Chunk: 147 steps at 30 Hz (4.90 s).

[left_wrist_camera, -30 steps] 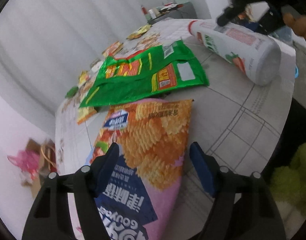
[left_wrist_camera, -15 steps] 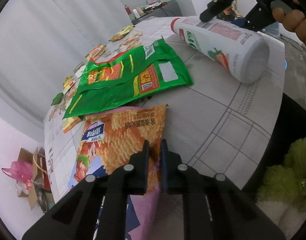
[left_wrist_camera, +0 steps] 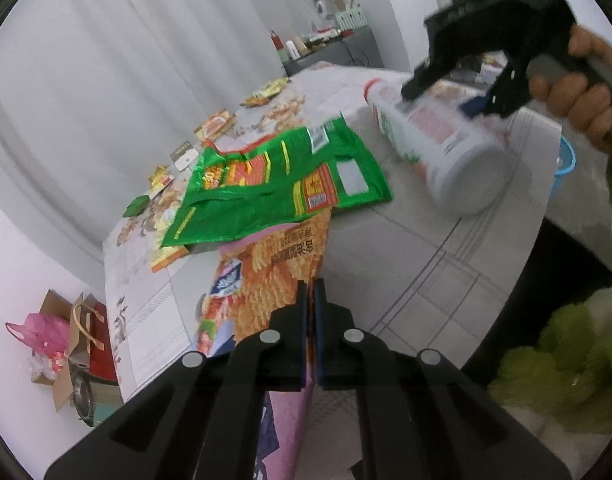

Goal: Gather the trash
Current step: 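Grasp the pink chip bag with the left gripper while the right holds the bottle, then carry the chip bag and bottle over to the blue wastebasket, then open both grippers to drop the bag and bottle into the wastebasket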

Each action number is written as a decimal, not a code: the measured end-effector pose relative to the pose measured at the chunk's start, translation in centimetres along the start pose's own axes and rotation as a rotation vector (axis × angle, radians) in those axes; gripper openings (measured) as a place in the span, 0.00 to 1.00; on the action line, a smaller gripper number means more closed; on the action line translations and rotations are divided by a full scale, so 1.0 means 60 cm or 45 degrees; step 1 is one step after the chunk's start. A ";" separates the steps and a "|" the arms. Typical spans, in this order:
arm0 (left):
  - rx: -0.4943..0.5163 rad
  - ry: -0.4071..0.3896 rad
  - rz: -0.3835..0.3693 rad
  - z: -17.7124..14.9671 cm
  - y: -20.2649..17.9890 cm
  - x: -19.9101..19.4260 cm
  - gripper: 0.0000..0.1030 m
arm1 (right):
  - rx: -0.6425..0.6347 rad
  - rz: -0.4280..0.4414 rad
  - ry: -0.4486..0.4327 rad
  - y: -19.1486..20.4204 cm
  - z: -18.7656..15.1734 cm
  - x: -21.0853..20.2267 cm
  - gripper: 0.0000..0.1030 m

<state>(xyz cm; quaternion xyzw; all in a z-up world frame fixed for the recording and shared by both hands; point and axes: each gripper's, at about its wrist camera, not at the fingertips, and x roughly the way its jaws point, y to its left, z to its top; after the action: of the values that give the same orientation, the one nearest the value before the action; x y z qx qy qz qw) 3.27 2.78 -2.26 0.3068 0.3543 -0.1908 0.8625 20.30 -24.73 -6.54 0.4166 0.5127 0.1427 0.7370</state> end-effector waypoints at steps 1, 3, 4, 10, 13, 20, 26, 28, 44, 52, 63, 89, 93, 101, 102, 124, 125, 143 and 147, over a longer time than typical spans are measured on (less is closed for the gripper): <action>-0.011 -0.010 0.001 0.002 0.003 -0.005 0.02 | 0.004 0.008 0.006 0.001 0.001 0.004 0.63; -0.050 -0.034 -0.006 0.007 0.012 -0.020 0.02 | 0.021 0.027 0.015 0.001 0.003 0.013 0.63; -0.073 -0.046 -0.014 0.009 0.016 -0.026 0.02 | 0.040 0.045 0.024 -0.002 0.005 0.020 0.63; -0.207 -0.119 -0.071 0.025 0.050 -0.062 0.02 | 0.121 0.149 0.049 -0.014 0.006 0.041 0.59; -0.256 -0.151 -0.088 0.032 0.063 -0.074 0.02 | 0.143 0.178 0.043 -0.016 0.007 0.044 0.57; -0.348 -0.194 -0.106 0.040 0.091 -0.094 0.02 | 0.167 0.191 0.016 -0.024 -0.002 0.030 0.56; -0.397 -0.242 -0.068 0.042 0.116 -0.123 0.02 | 0.179 0.215 -0.019 -0.031 -0.014 0.003 0.56; -0.408 -0.261 -0.052 0.044 0.126 -0.132 0.02 | 0.167 0.222 -0.038 -0.031 -0.019 -0.009 0.56; -0.491 -0.426 0.001 0.084 0.176 -0.189 0.02 | 0.054 0.351 -0.157 0.007 -0.023 -0.092 0.56; -0.458 -0.497 -0.022 0.123 0.158 -0.189 0.02 | 0.019 0.396 -0.201 0.020 -0.036 -0.118 0.56; -0.351 -0.587 -0.129 0.207 0.105 -0.165 0.02 | 0.045 0.437 -0.280 -0.014 -0.048 -0.177 0.56; 0.028 -0.646 -0.496 0.455 -0.170 -0.072 0.02 | 0.326 0.472 -0.645 -0.202 -0.148 -0.432 0.56; 0.101 -0.636 -0.552 0.489 -0.228 -0.052 0.02 | 0.400 0.465 -0.702 -0.239 -0.165 -0.461 0.56; 0.202 -0.609 -0.666 0.552 -0.343 -0.012 0.02 | 0.541 0.435 -0.785 -0.293 -0.191 -0.490 0.56; 0.209 -0.604 -0.682 0.559 -0.356 -0.008 0.02 | 0.555 0.432 -0.794 -0.298 -0.194 -0.493 0.56; 0.162 -0.013 -1.105 0.666 -0.669 0.249 0.02 | 1.049 0.139 -0.873 -0.514 -0.249 -0.477 0.56; 0.162 0.015 -1.116 0.670 -0.683 0.260 0.02 | 1.057 0.136 -0.868 -0.522 -0.234 -0.471 0.56; -0.012 0.147 -1.100 0.667 -0.692 0.326 0.68 | 1.180 -0.246 -0.954 -0.582 -0.221 -0.451 0.63; 0.052 0.054 -1.093 0.661 -0.648 0.264 0.68 | 1.138 -0.337 -0.979 -0.547 -0.231 -0.453 0.63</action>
<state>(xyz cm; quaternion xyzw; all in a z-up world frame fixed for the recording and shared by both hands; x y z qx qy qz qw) 12.31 -54.06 -6.86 0.1523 0.4636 -0.5331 0.6911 -10.73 -55.64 -15.92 0.6402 0.2675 -0.3404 0.6346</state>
